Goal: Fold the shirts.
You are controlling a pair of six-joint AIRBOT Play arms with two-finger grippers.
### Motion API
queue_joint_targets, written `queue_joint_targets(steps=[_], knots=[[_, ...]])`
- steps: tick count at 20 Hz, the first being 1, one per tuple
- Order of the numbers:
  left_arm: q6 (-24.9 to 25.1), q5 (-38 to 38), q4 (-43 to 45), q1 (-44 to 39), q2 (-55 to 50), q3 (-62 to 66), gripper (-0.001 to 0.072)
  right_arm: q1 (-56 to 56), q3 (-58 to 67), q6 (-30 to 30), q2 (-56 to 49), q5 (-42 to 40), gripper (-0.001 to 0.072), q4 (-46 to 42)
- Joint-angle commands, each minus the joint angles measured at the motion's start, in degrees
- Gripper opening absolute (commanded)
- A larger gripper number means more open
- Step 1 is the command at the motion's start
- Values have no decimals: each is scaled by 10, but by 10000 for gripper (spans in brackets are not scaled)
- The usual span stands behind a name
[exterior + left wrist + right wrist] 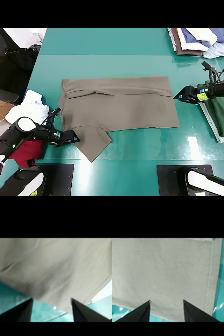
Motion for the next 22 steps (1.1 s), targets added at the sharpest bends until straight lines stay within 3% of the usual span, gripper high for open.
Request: queue_joint_targets(steps=[1, 2, 3, 4, 5, 9, 14, 22], knots=[[-26, 67, -3, -12, 0, -5, 552, 0, 0, -2, 0, 2, 449, 1], [-37, 71, -6, -12, 0, -5, 551, 0, 0, -5, 0, 6, 449, 1], [-37, 70, -14, -12, 0, -5, 451, 0, 0, -8, 0, 13, 449, 1], [-34, 69, -30, -12, 0, -5, 195, -5, 0, -18, 0, 24, 449, 0], [-29, 68, -45, -12, 0, -4, 31, -13, -1, -26, 0, 41, 449, -2], [16, 42, -78, -12, 1, 21, 30, -91, -56, -31, 1, 79, 449, -34], [25, 53, -83, -12, 1, 40, 30, -198, -181, -40, -15, 41, 458, 7], [26, 53, -84, -12, 1, 40, 30, -176, -219, -47, -70, -19, 425, 59]])
